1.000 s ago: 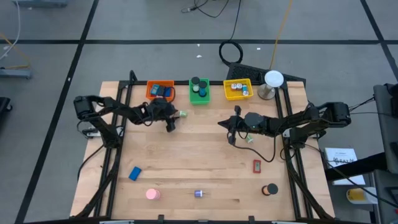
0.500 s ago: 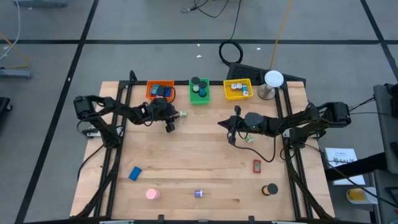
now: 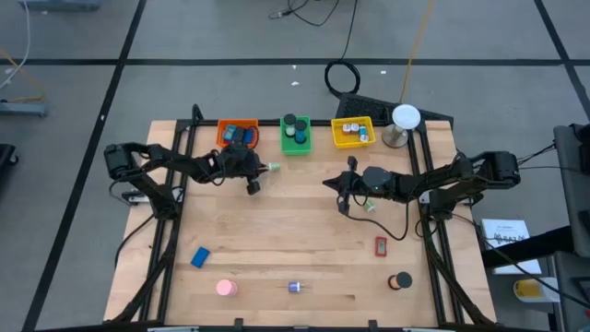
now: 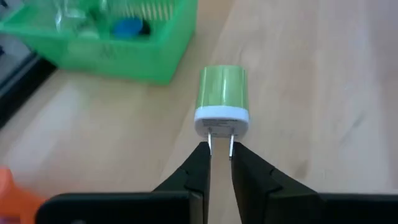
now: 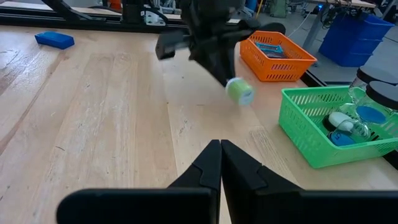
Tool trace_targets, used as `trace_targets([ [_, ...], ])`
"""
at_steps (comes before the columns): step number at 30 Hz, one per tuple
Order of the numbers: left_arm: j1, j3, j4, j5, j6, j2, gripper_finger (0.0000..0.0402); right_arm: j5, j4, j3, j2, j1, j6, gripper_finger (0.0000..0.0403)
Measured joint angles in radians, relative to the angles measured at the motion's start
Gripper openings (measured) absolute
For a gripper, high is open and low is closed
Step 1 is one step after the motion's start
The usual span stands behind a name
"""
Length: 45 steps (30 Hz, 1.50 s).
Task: Pick & Place Office items
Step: Put the top green charger adapter into the yellow bin
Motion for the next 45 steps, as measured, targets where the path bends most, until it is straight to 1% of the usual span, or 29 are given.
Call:
trace_targets([
  [2, -0.001, 0.049, -0.113, 0.021, -0.035, -0.046, 0.0045, 0.000, 0.000, 0.000, 0.000, 0.000, 0.000, 0.0004],
  [5, -0.011, 0.175, -0.390, 0.030, -0.059, -0.100, 0.0044, 0.000, 0.000, 0.000, 0.000, 0.000, 0.000, 0.0004],
  [10, -0.063, 0.441, -0.849, 0.030, -0.105, -0.091, 0.0043, 0.000, 0.000, 0.000, 0.000, 0.000, 0.000, 0.0004],
  [13, -0.103, 0.598, -1.062, 0.029, -0.147, -0.042, 0.0043, 0.000, 0.000, 0.000, 0.000, 0.000, 0.000, 0.0004],
  [16, -0.140, 0.754, -1.253, 0.024, -0.189, 0.035, 0.0043, 0.000, 0.000, 0.000, 0.000, 0.000, 0.000, 0.0004],
  [19, -0.168, 0.910, -1.427, 0.001, -0.211, 0.138, 0.0043, 0.000, -0.005, 0.000, 0.000, 0.000, -0.004, 0.0004],
  [23, -0.195, 1.108, -1.608, -0.009, -0.200, 0.295, 0.0042, 0.000, -0.008, 0.000, 0.000, 0.002, -0.019, 0.0004],
  [27, -0.211, 1.271, -1.745, -0.008, -0.159, 0.445, 0.0042, 0.000, -0.009, 0.000, 0.000, 0.002, -0.019, 0.0004],
  [32, -0.212, 1.388, -1.836, -0.009, -0.147, 0.578, 0.0042, 0.000, -0.009, 0.000, 0.000, 0.002, -0.019, 0.0004],
  [39, -0.212, 1.439, -1.844, 0.002, -0.159, 0.647, 0.0042, 0.000, -0.008, 0.000, 0.000, 0.002, -0.020, 0.0004],
  [45, -0.212, 1.437, -1.870, 0.019, -0.212, 0.649, 0.0042, 0.000, -0.008, 0.000, 0.000, 0.002, -0.021, 0.0004],
])
